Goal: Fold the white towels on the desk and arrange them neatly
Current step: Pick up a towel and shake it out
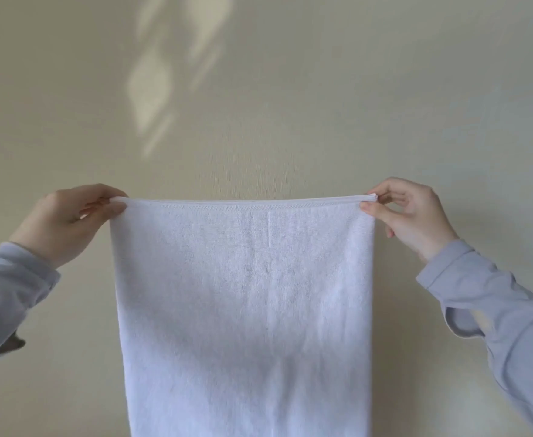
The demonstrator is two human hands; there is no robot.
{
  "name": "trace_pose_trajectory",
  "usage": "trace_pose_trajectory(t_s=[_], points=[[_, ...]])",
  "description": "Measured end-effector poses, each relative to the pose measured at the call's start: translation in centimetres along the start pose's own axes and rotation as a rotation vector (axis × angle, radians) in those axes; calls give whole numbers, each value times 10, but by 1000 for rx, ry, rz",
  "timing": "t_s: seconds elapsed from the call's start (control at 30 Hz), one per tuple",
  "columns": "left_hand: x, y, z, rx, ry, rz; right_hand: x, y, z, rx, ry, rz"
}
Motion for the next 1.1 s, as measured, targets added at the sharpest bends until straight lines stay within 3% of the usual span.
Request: trace_pose_trajectory(t_s=[0.27,0.57,0.77,0.9,1.1], points=[[7,10,-1,-1,28,37,-15,12,-4,-62,30,-79],[-134,-18,-55,45,100,-31,-92,13,87,-158,-106,-271],[-257,-17,-99,31,120,-65,-116,-8,179,-250,-68,-220],[-302,4,-121,4,132,-36,-115,-34,213,-310,-66,-166],[-285,77,-134,96,183,225,-96,-65,155,-226,-67,-66]])
Point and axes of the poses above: each hand's wrist, its own y-axis away from the middle knuckle, its own z-axis out of the back of the hand, x = y × z, the point moved 10 cm from there along -y, towards the middle knuckle, and after that the axes turned 3 degrees about -z, right-handed, at the moved point
